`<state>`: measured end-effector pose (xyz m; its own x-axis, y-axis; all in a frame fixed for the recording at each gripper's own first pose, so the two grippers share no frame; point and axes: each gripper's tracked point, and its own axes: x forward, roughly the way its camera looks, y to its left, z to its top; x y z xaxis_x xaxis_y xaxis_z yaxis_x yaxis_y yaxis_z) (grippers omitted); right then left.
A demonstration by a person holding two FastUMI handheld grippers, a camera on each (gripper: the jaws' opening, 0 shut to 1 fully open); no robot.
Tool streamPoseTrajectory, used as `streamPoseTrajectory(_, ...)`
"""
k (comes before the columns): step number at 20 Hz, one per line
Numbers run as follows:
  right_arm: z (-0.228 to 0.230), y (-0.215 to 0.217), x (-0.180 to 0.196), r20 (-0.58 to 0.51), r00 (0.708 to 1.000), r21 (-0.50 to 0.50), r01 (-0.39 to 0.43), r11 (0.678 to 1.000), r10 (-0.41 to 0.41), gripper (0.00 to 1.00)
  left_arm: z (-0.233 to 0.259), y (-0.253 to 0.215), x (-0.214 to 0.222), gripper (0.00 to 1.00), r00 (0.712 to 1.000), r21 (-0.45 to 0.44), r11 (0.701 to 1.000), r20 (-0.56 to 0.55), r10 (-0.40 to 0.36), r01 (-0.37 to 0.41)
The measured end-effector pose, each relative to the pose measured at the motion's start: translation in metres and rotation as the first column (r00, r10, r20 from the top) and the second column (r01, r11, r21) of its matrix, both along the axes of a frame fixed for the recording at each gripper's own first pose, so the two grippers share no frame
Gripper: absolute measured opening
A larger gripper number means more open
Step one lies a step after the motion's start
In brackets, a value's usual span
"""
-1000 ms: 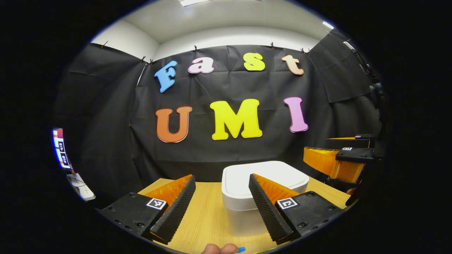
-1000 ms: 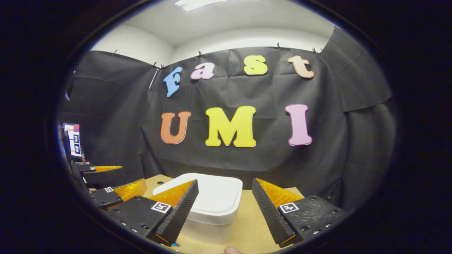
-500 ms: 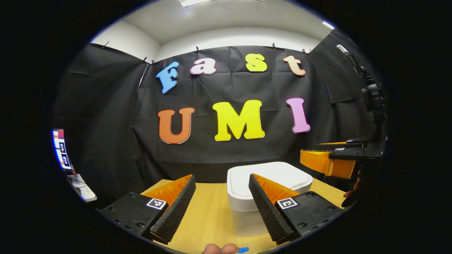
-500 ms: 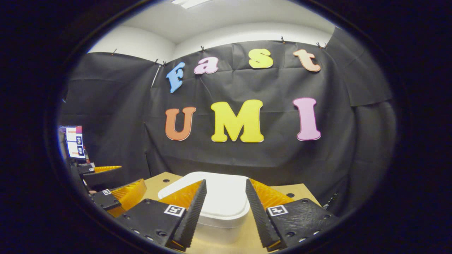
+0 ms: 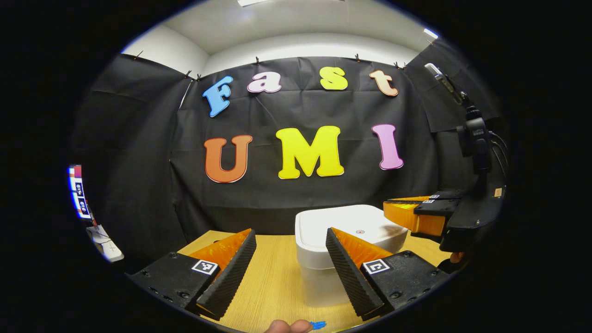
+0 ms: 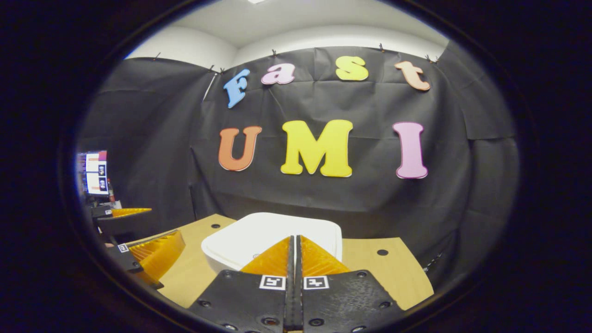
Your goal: Press the lid of the desktop garbage bin to open it, pick up the crumpled paper on the desktop and throw it into the bin, then pick up the pop can on the desktop and drop it into the bin, and finally close the garbage bin lid.
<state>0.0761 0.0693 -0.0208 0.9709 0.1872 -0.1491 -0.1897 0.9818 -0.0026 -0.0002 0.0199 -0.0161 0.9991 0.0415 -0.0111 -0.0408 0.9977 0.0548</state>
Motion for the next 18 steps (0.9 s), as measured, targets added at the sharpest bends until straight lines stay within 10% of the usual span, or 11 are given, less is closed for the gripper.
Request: streamPoseTrajectory(18,-0.023,0.005,0.003,-0.051,0.998,0.002,-0.029,1.000,0.029,0.00,-0.019,0.003,-0.003,0.98,1.000,-0.018,1.000,-0.026,0.007,-0.007)
